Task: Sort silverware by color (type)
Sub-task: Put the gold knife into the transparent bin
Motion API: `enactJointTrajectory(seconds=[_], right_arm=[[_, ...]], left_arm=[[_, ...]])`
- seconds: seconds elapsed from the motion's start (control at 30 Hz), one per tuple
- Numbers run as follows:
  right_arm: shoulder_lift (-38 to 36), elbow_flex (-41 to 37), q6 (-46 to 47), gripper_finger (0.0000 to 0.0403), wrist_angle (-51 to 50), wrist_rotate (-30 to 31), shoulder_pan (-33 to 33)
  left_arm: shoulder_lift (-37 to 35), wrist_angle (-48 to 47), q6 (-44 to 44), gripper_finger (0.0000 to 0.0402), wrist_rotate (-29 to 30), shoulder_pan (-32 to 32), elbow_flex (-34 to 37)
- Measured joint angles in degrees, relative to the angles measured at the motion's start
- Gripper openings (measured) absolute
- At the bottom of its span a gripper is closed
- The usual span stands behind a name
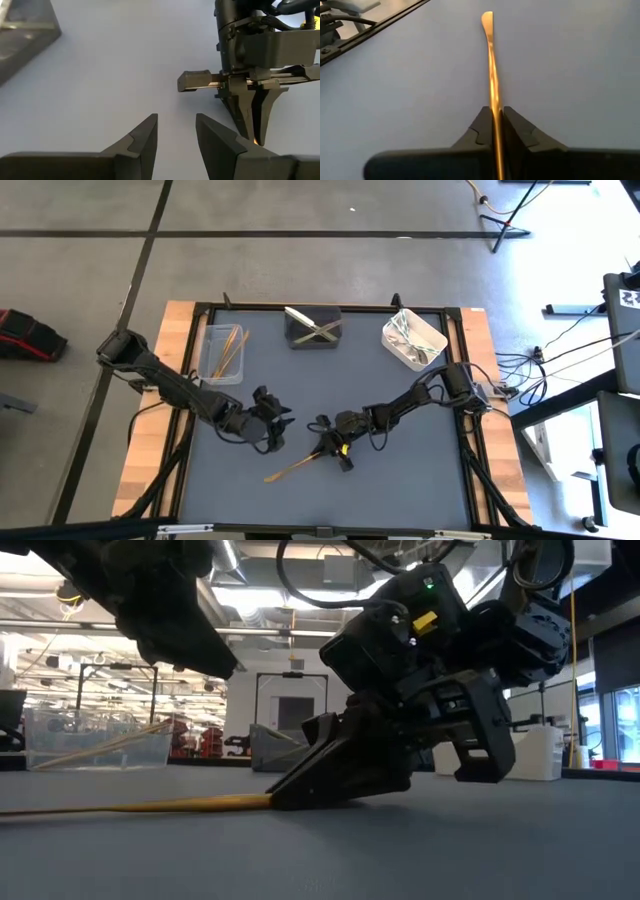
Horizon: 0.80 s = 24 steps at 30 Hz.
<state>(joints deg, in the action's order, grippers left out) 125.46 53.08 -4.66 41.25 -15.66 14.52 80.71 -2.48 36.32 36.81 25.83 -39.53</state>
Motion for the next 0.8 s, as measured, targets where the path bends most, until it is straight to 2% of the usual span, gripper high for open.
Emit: enactJointTrajectory(seconds=[0.13,0.27,0.37,0.57,0.63,0.73,0.8], right_arm=[[-2.5,-0.1,-0.4,0.0011,-1.9,0.0,0.1],[-5.4,-0.3,-1.7,0.0007,-7.3,0.0,0.0],[-8.2,-0.4,-1.9,0.0011,-13.0,0.0,-0.3],[-13.0,-0.5,-5.1,0.0005,-23.1,0.4,-0.3],[-14.7,-0.6,-6.4,0.0008,-25.7,1.1,-0.7],[-17.8,-0.5,-8.5,0.0007,-30.5,1.1,-2.5],[-20.3,-0.5,-10.0,0.0005,-34.5,0.7,-4.5]], left_arm=[[0.0,0.0,-2.2,0.0128,3.3,2.0,0.0],[0.0,0.0,-2.6,0.0128,7.8,4.7,0.0],[0.0,0.0,-3.8,0.0128,8.7,7.3,0.0],[0.0,-0.2,-3.6,0.0128,6.6,12.7,0.0],[0.0,0.0,-1.0,0.0128,6.2,13.8,0.0],[0.0,0.7,4.9,0.0128,2.3,13.8,0.0],[0.0,0.4,2.9,0.0128,-1.3,13.8,0.0]])
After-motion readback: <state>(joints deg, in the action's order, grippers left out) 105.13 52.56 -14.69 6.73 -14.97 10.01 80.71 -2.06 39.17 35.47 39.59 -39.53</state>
